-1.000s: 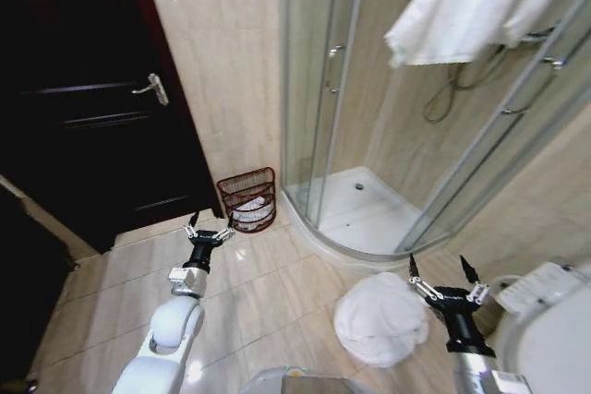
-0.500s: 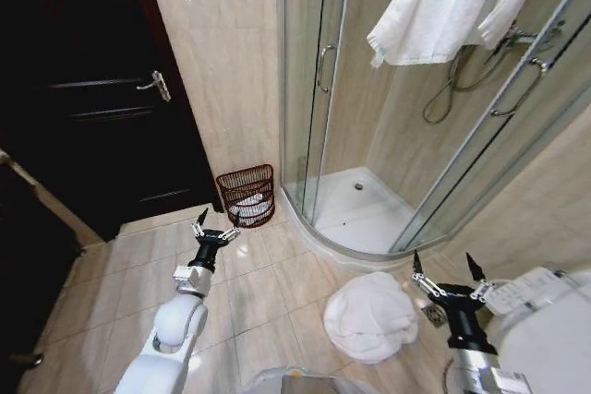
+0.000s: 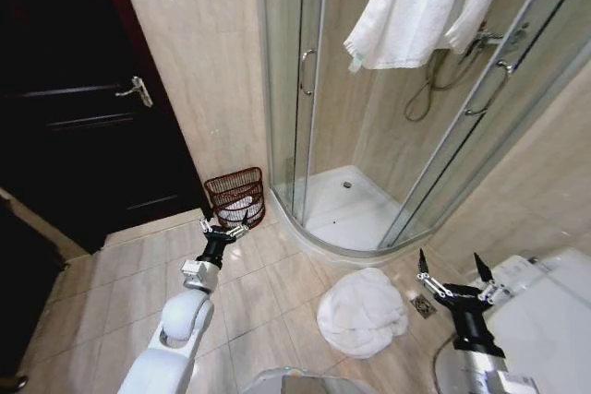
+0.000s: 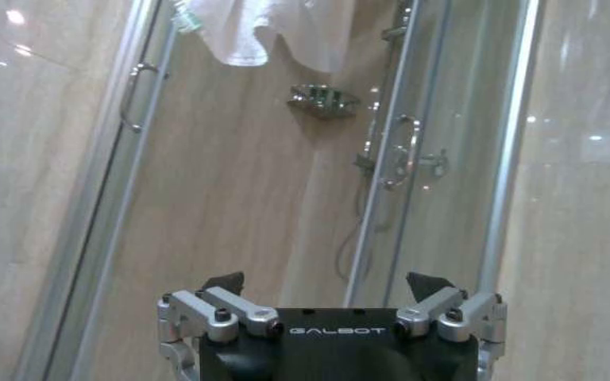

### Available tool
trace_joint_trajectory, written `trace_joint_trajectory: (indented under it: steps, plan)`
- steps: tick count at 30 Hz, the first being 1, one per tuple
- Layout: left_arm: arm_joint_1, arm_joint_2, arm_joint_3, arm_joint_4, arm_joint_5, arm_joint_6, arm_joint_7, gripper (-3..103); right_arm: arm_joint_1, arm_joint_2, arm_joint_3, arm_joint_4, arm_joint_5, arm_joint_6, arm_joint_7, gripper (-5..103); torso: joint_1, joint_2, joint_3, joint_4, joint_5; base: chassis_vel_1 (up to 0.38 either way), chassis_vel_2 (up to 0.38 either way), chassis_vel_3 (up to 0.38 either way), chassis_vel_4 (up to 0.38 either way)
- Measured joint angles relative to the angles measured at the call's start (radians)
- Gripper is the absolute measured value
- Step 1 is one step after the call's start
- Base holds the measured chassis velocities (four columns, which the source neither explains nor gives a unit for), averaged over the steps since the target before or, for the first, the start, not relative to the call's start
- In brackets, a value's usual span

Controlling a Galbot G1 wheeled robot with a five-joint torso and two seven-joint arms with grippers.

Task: Discard the used towel into the hamper.

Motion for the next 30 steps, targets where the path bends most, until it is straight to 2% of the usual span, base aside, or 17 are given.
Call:
trace_joint_trajectory:
  steps: [7,30]
  plan:
    - [0.001,-0.002,0.002,-0.015,-0.012,0.025,-0.014,100,-0.002,0.000,0.002,-0.011,0.008,0.009,0.003,100,0.011,0.023,0.012,-0.0003,0.0000,-0.043,-0.067,-0.062,-0.050]
    - [-0.016,-0.011,0.014,-0.004,-0.006,0.039,-0.034,100,0.011,0.000,0.010,-0.012,0.029,-0.006,-0.003,100,0.058,0.127,0.069,0.0000,0.0000,0.007,0.004,0.007,0.007]
